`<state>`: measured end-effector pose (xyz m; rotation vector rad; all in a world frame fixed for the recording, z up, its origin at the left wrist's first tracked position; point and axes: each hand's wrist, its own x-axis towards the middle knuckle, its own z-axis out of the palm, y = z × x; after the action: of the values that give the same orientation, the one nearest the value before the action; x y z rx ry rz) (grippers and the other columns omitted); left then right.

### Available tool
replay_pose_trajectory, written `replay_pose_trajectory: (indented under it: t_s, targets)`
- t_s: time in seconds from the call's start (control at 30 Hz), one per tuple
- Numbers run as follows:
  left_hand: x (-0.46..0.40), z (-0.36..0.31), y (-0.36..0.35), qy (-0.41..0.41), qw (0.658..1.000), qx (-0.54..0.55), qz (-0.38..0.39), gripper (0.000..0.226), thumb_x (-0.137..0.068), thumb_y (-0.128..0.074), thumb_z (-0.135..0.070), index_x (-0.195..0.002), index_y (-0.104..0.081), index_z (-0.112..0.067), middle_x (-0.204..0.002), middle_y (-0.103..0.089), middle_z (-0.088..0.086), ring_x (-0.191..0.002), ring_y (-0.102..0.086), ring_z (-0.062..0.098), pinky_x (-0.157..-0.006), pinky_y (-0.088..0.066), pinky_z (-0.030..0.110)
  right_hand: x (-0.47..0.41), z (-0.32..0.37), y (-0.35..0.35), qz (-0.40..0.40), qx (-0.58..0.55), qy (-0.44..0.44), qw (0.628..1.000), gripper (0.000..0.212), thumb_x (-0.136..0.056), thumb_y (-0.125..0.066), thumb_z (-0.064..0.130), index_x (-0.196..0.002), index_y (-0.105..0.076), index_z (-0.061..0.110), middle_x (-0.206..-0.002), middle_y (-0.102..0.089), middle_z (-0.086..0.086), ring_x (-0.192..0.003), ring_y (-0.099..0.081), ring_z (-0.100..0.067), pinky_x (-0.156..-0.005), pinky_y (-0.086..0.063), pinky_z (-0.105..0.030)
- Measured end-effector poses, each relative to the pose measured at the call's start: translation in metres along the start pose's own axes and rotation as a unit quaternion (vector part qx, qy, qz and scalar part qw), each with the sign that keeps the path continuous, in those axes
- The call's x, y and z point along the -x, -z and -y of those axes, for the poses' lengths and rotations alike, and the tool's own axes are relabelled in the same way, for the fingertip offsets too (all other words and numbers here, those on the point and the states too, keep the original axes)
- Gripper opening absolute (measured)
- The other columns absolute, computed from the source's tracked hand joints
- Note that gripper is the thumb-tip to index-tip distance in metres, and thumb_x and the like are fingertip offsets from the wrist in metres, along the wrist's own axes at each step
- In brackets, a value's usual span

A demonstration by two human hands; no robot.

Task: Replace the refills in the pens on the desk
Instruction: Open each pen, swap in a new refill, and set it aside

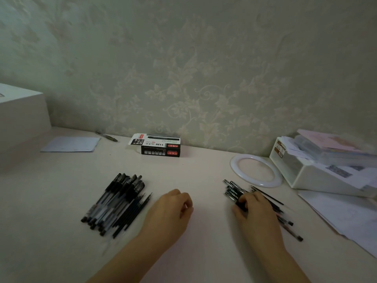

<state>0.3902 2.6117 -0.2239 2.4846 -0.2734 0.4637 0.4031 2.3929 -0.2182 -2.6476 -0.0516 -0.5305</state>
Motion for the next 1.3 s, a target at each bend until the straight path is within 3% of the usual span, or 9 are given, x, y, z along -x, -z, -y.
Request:
replay_pose_trajectory:
  t_s: [0.27,0.43,0.63,0.7,0.8,0.9,1.07,1.17,1.3]
  targets:
    - [0.001,0.001,-0.004,-0.02,0.999,0.031,0.025,0.009,-0.092,-0.056,-0.027,-0.088,-0.064,-0.029,-0.08,-0.051,-0.017,-0.068,-0.05,-0.002,-0.063,-0.036,0.008,-0.001,0.001,-0.003,0.041,0.003,0.019,0.999,0.016,-0.091,-0.064,0.032,-0.084,-0.061,0.018,-0.091,-0.05,0.008,-0.085,-0.049,-0.014,-0.075,-0.043,-0.029]
    - [0.001,0.0,-0.006,-0.023,0.998,0.058,0.024,0.009,-0.091,-0.058,-0.035,-0.087,-0.065,-0.031,-0.078,-0.055,-0.017,-0.074,-0.052,-0.002,-0.064,-0.038,0.009,-0.001,0.01,-0.005,0.057,-0.156,0.037,0.985,0.016,-0.089,-0.069,0.028,-0.074,-0.063,0.024,-0.078,-0.057,0.009,-0.068,-0.052,-0.001,-0.063,-0.039,-0.011]
    - [0.0,-0.014,-0.007,-0.01,0.986,0.159,0.054,0.027,-0.088,-0.053,-0.057,-0.098,-0.064,-0.033,-0.082,-0.067,-0.013,-0.073,-0.061,0.0,-0.067,-0.05,0.019,0.007,0.033,-0.008,0.142,-0.434,-0.059,0.888,0.017,-0.093,-0.063,0.025,-0.081,-0.072,0.018,-0.064,-0.067,0.004,-0.059,-0.059,-0.005,-0.057,-0.048,-0.019]
    - [0.001,-0.019,-0.009,-0.015,0.976,0.199,0.081,0.021,-0.091,-0.055,-0.049,-0.102,-0.062,-0.033,-0.08,-0.07,-0.012,-0.069,-0.063,0.002,-0.065,-0.052,0.022,0.009,0.038,-0.014,0.186,-0.517,-0.109,0.829,0.018,-0.095,-0.062,0.02,-0.086,-0.071,0.007,-0.067,-0.066,-0.007,-0.061,-0.06,-0.016,-0.063,-0.05,-0.03]
    - [0.002,-0.02,-0.009,-0.023,0.969,0.228,0.09,0.012,-0.097,-0.054,-0.029,-0.109,-0.059,-0.03,-0.072,-0.067,-0.008,-0.057,-0.06,0.003,-0.058,-0.048,0.017,0.008,0.036,-0.017,0.204,-0.526,-0.115,0.817,0.018,-0.096,-0.059,0.016,-0.089,-0.071,0.004,-0.069,-0.069,-0.01,-0.062,-0.063,-0.017,-0.066,-0.055,-0.03]
    - [0.0,-0.017,-0.007,-0.03,0.977,0.191,0.084,0.015,-0.099,-0.051,-0.024,-0.112,-0.057,-0.029,-0.072,-0.06,-0.004,-0.054,-0.053,0.003,-0.055,-0.04,0.013,0.005,0.032,-0.017,0.186,-0.538,-0.124,0.813,0.016,-0.093,-0.064,0.023,-0.093,-0.073,0.011,-0.076,-0.072,-0.007,-0.065,-0.065,-0.014,-0.064,-0.054,-0.023]
    - [0.002,-0.017,-0.006,-0.043,0.985,0.144,0.08,0.005,-0.096,-0.051,-0.023,-0.094,-0.056,-0.024,-0.082,-0.059,-0.006,-0.064,-0.049,0.002,-0.057,-0.038,0.016,0.003,0.028,-0.019,0.173,-0.516,-0.095,0.833,0.008,-0.092,-0.066,0.022,-0.089,-0.07,0.016,-0.072,-0.07,-0.006,-0.061,-0.061,-0.012,-0.057,-0.05,-0.021]
    - [0.002,-0.015,-0.006,-0.047,0.991,0.09,0.091,0.011,-0.097,-0.048,-0.037,-0.089,-0.051,-0.03,-0.068,-0.053,-0.01,-0.061,-0.047,0.005,-0.054,-0.035,0.026,0.004,0.028,-0.018,0.189,-0.521,-0.083,0.828,0.012,-0.092,-0.064,0.019,-0.087,-0.067,0.009,-0.067,-0.067,-0.007,-0.057,-0.058,-0.013,-0.053,-0.048,-0.02]
    - [0.001,-0.013,-0.005,-0.04,0.996,-0.033,0.072,0.028,-0.094,-0.032,-0.06,-0.075,-0.039,-0.041,-0.057,-0.047,-0.009,-0.054,-0.045,0.005,-0.047,-0.025,0.025,0.005,0.03,-0.016,0.188,-0.519,-0.058,0.832,0.015,-0.093,-0.064,0.021,-0.082,-0.064,0.01,-0.063,-0.063,-0.004,-0.053,-0.054,-0.01,-0.05,-0.043,-0.018]
